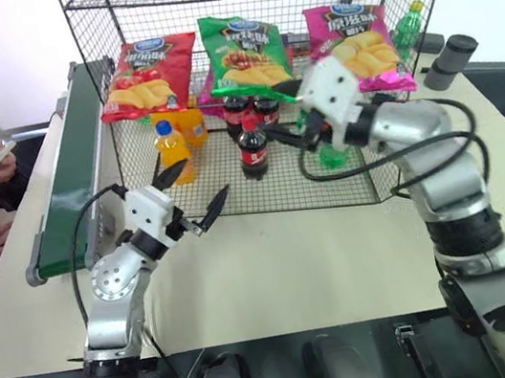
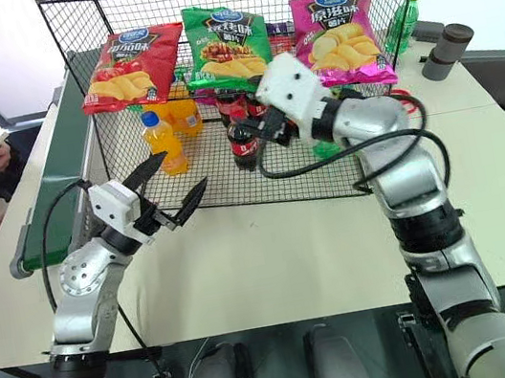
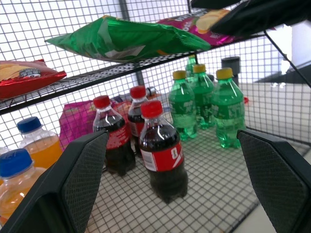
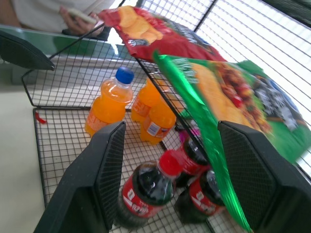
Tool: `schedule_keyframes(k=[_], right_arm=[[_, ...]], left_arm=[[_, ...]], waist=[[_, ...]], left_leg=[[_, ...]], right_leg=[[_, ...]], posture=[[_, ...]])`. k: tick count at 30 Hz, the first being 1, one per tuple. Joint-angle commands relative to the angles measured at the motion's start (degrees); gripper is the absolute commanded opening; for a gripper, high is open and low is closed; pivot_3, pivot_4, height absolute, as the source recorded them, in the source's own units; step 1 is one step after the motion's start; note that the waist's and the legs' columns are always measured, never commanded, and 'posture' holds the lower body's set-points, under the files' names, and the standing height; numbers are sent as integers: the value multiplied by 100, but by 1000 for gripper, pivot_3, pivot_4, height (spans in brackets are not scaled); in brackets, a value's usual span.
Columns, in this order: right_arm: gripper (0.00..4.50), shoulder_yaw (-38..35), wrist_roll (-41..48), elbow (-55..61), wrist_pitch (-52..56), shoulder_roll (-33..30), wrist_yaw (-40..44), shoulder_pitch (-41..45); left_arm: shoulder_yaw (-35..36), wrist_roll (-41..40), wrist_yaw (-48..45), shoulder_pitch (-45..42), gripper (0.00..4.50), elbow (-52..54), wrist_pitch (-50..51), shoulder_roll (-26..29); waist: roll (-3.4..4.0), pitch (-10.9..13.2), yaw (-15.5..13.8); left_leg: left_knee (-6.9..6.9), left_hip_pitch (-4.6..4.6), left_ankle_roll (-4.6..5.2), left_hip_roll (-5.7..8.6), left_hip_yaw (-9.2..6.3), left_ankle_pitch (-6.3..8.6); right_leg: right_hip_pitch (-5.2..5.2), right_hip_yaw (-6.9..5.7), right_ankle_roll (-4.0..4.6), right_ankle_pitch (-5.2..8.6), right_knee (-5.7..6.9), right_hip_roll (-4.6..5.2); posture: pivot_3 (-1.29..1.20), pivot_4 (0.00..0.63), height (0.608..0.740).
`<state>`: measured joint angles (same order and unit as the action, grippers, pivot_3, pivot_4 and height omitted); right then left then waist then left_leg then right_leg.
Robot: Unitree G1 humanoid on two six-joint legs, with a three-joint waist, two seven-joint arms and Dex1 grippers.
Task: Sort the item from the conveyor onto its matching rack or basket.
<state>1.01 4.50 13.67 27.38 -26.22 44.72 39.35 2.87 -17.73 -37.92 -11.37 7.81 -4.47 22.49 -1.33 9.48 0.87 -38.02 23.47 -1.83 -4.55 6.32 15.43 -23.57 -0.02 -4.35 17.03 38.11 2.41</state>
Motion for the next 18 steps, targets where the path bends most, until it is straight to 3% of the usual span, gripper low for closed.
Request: schedule_keyframes(k=[1,2,6,10,18], right_arm=[[3132,-675,666,509,440,-187,-4,-280],[3132,-731,733,561,461,-250,0,-367],[3132,-1660,1945,1206,117,-358,833,-2206],[3132,-1960,2023,1114,-612,-659,1349,-3576],[3132,-2218,2217,990,-1339,-931,1583,-4417]], left_arm=[[441,-547,-270,41,4500,75,126,214],[492,-625,-304,53,4500,71,172,249],[727,-1540,-1162,520,4500,-51,1303,862],[871,-1674,-1506,883,4500,-166,1710,1281],[1202,-1658,-1421,703,4500,-344,2041,1516]], waist=[[0,0,-5],[0,0,-6],[-6,-4,-29],[5,3,-5],[6,3,10]], left_leg=[[0,-2,0,0,-3,0],[0,-2,0,0,-3,0],[9,-2,4,2,-11,3],[11,0,11,6,-12,7],[-2,-37,5,6,-17,3]], right_leg=[[2,-1,0,0,0,0],[2,-1,0,0,0,1],[15,-8,-2,5,-16,0],[12,-5,-10,10,-22,8],[42,0,23,11,-11,5]], posture=[[0,150,740],[0,150,740],[0,150,740],[0,150,740],[0,150,740]])
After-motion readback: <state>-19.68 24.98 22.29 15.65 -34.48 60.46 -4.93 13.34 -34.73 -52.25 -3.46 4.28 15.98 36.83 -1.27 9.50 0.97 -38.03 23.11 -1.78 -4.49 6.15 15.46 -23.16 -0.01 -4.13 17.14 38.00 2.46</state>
